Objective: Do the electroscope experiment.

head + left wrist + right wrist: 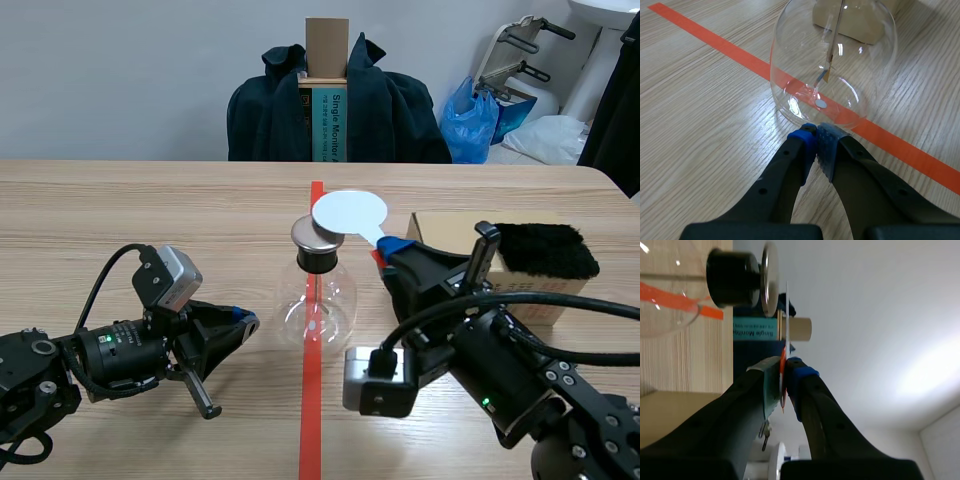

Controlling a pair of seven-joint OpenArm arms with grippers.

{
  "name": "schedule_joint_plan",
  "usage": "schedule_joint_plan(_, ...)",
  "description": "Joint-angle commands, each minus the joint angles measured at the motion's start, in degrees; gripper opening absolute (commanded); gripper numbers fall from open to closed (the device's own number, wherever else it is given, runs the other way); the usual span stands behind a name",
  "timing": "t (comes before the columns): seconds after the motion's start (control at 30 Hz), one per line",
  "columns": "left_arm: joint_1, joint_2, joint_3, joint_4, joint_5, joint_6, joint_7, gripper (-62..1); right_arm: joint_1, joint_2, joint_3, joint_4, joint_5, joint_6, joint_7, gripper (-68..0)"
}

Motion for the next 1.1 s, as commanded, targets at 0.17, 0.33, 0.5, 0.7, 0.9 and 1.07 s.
schedule_joint_plan(0.17, -0.20, -0.02, -0.04, 1.07, -0.42, -0.09, -0.96, -58.1, 0.70, 0.61, 0.59, 1.01, 0.17, -1.07, -6.60, -66.8)
schedule_joint_plan(0.33, -0.20, -0.02, -0.04, 1.07, -0.42, -0.09, -0.96, -58.1, 0.70, 0.61, 0.59, 1.01, 0.17, -1.05, -10.05, -66.8)
schedule_joint_plan(0.5, -0.20, -0.02, -0.04, 1.07, -0.42, -0.09, -0.96, -58.1, 0.70, 0.61, 0.59, 1.01, 0.17, -1.05, -11.30, -66.8)
schedule_joint_plan(0.7, -0.20, -0.02, -0.04, 1.07, -0.42, -0.09, -0.98, -58.1, 0.70, 0.61, 0.59, 1.01, 0.17, -1.05, -9.05, -66.8)
schedule_joint_plan(0.9, -0.20, -0.02, -0.04, 1.07, -0.42, -0.09, -0.98, -58.1, 0.70, 0.61, 0.59, 1.01, 0.15, -1.05, -2.38, -66.8)
schedule_joint_plan(1.07, -0.20, -0.02, -0.04, 1.07, -0.44, -0.09, -0.98, -58.1, 0.70, 0.59, 0.59, 1.01, 0.15, -1.05, 4.11, -66.8)
